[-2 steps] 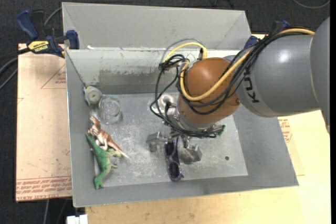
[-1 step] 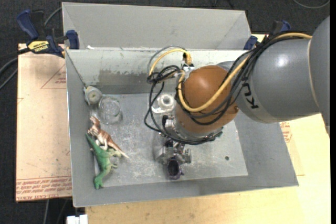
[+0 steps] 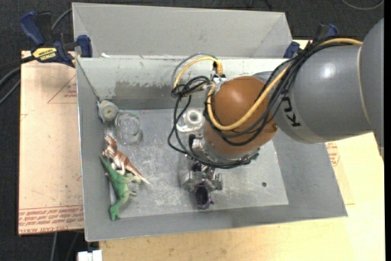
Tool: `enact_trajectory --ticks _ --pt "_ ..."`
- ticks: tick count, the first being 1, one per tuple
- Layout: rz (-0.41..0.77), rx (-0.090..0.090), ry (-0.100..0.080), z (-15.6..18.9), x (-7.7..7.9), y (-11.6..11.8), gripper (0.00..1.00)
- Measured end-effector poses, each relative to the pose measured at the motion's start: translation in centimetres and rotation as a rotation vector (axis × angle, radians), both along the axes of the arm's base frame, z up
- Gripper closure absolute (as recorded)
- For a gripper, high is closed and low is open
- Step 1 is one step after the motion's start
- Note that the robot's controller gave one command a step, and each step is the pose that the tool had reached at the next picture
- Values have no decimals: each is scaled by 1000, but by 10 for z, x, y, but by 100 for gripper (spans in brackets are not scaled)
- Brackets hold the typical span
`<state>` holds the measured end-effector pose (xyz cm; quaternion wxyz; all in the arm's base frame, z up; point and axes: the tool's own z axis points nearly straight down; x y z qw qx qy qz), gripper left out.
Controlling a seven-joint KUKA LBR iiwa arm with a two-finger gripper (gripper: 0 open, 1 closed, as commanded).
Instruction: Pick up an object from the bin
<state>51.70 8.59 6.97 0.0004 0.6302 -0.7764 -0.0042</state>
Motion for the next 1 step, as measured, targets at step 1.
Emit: enact_trajectory --ticks 1 --pt "28 2 4 78 -10 -4 100"
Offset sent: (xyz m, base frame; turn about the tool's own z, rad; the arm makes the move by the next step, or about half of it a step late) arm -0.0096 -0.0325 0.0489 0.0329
